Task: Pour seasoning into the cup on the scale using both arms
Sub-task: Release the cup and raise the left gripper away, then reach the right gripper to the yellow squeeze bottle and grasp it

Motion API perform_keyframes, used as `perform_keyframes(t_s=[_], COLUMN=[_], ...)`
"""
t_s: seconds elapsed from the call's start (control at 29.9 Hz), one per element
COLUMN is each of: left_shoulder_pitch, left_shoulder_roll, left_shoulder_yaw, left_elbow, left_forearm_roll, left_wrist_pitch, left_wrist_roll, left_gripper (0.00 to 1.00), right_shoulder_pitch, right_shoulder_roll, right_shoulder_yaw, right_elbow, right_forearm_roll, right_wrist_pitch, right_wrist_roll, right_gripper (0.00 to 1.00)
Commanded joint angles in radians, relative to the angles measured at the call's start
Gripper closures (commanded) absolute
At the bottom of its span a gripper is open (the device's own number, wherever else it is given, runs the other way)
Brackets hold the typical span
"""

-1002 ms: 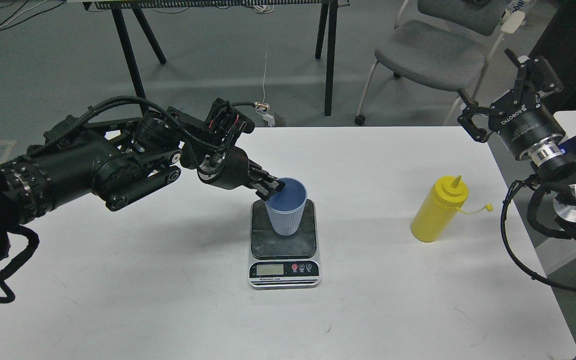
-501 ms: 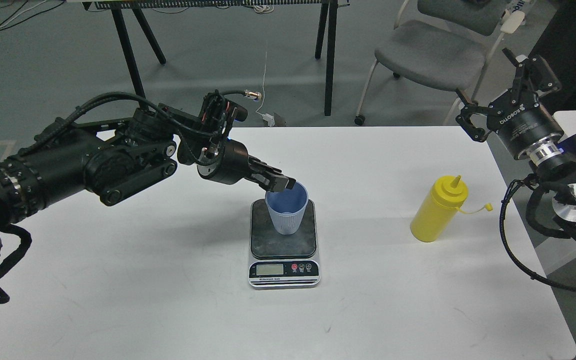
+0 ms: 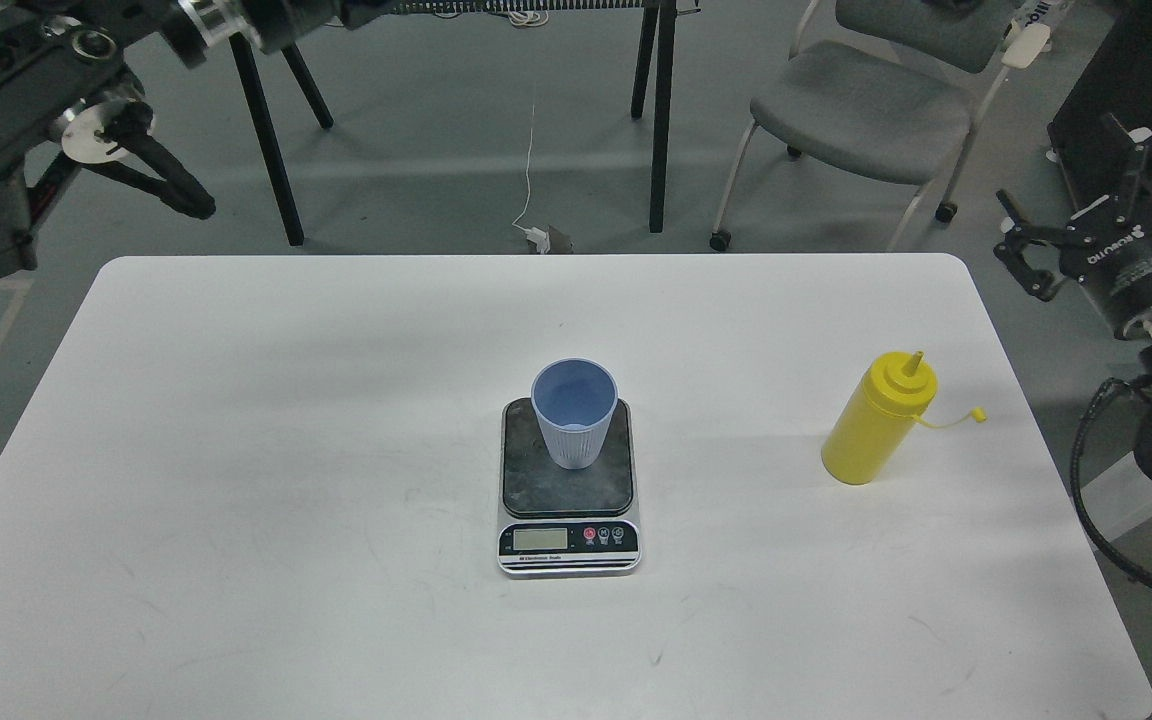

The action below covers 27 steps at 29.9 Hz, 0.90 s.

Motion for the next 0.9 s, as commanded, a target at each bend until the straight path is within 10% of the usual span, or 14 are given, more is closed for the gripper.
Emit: perform_keyframes(t_s=[0.0,0.33,0.87], left_shoulder_pitch=[0.056,0.191,0.215], left_shoulder_roll=[-0.032,-0.073,-0.04], left_shoulder_yaw=[-0.008,-0.013,-0.011], left_elbow=[0.16,0.245,0.245], left_forearm_roll=[-0.213,-0.4,-0.402], left_wrist_pitch=[0.0,0.0,0.0], left_wrist_roll=[0.0,0.0,0.0], left_gripper=[0.06,0.04,0.03], right_shoulder_pitch=[-0.148,-0.521,-0.549], right_shoulder_roll=[-0.109,-0.153,0.174], right_shoulder_yaw=[0.001,-0.001,0.079], right_elbow=[0.099,0.304,0.319], right_forearm_roll=[0.183,0.34,0.203], right_wrist_pitch=[0.0,0.0,0.0], right_wrist_roll=[-0.061,-0.049,-0.018], right_gripper=[0.01,0.01,0.01])
